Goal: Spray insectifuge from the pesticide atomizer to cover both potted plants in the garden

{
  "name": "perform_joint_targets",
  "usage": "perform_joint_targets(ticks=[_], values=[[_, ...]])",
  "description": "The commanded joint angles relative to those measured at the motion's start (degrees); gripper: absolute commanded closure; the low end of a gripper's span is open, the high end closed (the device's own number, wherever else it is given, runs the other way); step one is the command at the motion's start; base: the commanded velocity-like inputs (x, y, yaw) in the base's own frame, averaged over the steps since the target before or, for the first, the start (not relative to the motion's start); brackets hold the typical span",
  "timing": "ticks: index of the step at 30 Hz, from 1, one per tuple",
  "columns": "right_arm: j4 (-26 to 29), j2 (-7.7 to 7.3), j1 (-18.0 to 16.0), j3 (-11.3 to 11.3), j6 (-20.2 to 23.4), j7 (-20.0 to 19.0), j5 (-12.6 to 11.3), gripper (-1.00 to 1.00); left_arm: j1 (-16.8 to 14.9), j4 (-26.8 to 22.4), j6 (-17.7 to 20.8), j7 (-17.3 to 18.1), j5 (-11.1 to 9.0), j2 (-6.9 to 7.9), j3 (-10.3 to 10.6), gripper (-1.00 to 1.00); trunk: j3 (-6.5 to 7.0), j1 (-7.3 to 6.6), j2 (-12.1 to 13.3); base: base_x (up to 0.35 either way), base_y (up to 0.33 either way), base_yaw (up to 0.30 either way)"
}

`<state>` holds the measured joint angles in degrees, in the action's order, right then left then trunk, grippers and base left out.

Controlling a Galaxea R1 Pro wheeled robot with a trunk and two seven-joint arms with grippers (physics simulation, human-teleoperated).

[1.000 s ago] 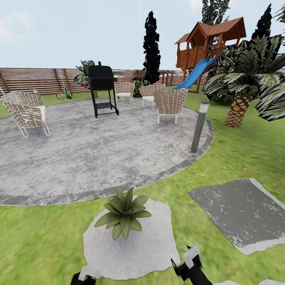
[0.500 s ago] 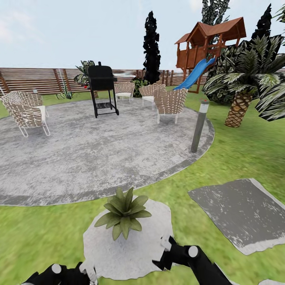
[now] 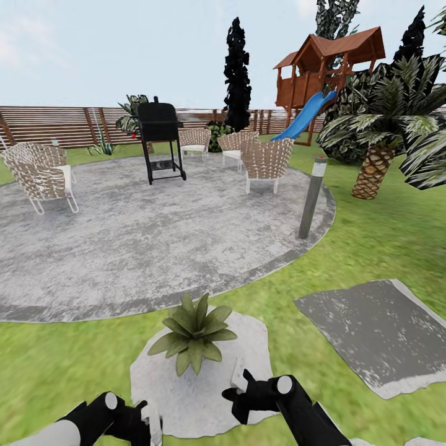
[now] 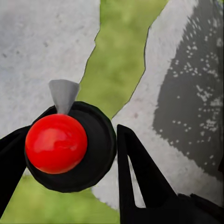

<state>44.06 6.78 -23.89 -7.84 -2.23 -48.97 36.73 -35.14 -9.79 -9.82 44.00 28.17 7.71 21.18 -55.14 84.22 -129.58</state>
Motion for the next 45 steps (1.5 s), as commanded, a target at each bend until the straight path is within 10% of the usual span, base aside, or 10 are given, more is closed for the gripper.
perform_joint_targets(ticks=[1,5,12,45], values=[[0.08,0.52,-0.02,-0.9,-0.23,-1.11,0.53,1.0,-0.01,-0.2,-0.24,0.5,2.03,-1.15,-0.23,1.0,-0.05,-0.01,-0.02,0.0,0.0,0.0],[0.15,1.8,-0.02,-2.4,-0.23,-2.59,0.53,1.0,-0.02,-2.08,-0.11,0.81,4.02,-5.81,-0.27,1.0,-0.05,-0.01,-0.02,0.0,0.0,0.0],[0.2,1.95,-0.02,-2.45,-0.23,-2.7,0.53,1.0,-0.13,-2.25,-0.19,0.74,4.05,-9.63,-0.18,1.0,-0.05,-0.01,-0.02,0.0,0.0,0.0],[-0.2,1.48,-0.02,-2.3,-0.32,-2.62,0.89,1.0,0.51,-9.72,-0.66,11.98,-0.88,-8.95,-1.14,1.0,-0.05,-0.01,-0.02,0.0,0.0,0.0]])
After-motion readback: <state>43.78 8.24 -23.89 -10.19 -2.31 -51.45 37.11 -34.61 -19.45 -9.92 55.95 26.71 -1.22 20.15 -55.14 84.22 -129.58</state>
